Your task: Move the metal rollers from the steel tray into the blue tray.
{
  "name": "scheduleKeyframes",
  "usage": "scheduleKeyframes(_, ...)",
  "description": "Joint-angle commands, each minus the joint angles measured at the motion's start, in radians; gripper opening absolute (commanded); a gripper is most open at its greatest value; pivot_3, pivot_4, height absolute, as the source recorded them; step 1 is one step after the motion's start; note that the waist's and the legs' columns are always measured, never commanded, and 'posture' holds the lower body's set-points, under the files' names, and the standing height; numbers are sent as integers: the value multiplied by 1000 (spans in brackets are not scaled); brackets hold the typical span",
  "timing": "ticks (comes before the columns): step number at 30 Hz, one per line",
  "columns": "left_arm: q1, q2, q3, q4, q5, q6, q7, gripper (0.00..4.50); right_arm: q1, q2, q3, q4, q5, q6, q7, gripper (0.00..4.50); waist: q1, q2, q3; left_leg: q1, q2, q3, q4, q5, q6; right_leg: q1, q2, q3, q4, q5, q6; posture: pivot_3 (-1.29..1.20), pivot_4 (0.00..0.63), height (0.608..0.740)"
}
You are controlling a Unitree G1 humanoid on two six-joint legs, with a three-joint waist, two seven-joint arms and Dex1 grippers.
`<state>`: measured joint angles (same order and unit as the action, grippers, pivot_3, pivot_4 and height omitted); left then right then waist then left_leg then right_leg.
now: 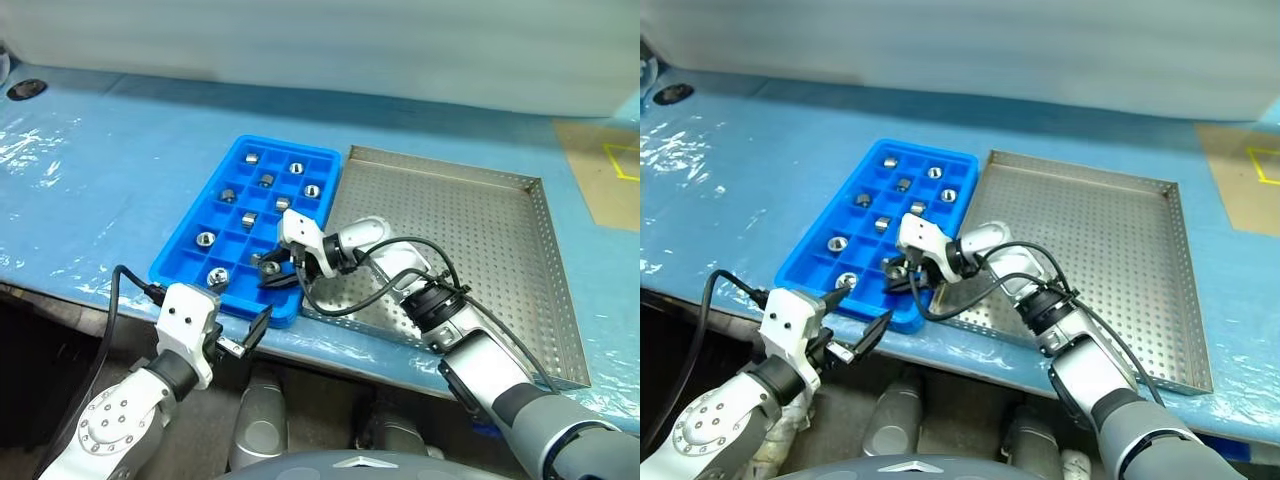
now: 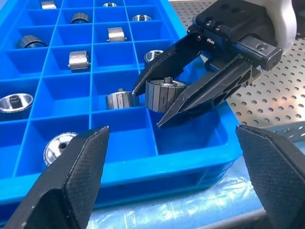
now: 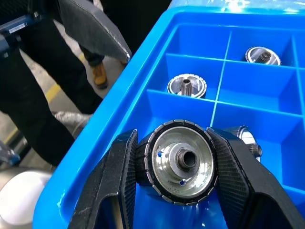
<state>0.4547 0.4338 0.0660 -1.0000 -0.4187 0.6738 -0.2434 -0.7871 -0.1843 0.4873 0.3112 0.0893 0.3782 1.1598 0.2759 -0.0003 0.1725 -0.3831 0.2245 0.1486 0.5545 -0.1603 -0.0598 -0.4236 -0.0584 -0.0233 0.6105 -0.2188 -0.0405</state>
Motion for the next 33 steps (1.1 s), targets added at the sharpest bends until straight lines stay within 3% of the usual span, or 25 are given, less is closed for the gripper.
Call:
scheduleKeyframes(1, 4, 15, -12, -47, -22, -17, 8, 4500, -7, -10, 23, 19, -28, -11, 18, 1800, 6, 0, 0, 1, 0, 0, 0, 0, 0, 0, 0, 0, 0, 0, 0, 552, 150, 740)
scheduleKeyframes(9, -84, 37, -13, -4, -6, 8, -6, 4500, 15, -19, -12, 5, -34, -6, -13, 4474, 20, 0, 0, 6, -1, 0, -3, 0, 0, 3, 0, 2, 1, -1, 1, 483, 150, 740)
scheduleKeyframes(18, -327, 33, -44, 175, -7, -8, -60, 4500, 5, -43, -180, -23, 36, 21, -101, 4474, -2, 1, 0, 5, -1, 1, -1, 1, -2, 1, 1, 2, 4, 3, -4, 311, 150, 740)
scheduleKeyframes(27, -578, 38, -121, 410, -5, -59, -230, 4500, 111, -141, -301, -158, 45, 81, -232, 4474, -106, 0, -1, 0, -1, 1, 8, 3, -5, 0, 1, 2, 9, 4, -5, 74, 150, 740)
scheduleKeyframes(33, -718, -11, -166, 593, 24, -164, -311, 4500, 214, -167, -404, -298, 72, 131, -357, 4474, -185, 0, -1, 1, -1, 1, 9, 3, -5, 0, 1, 3, 11, 4, -5, -77, 150, 740)
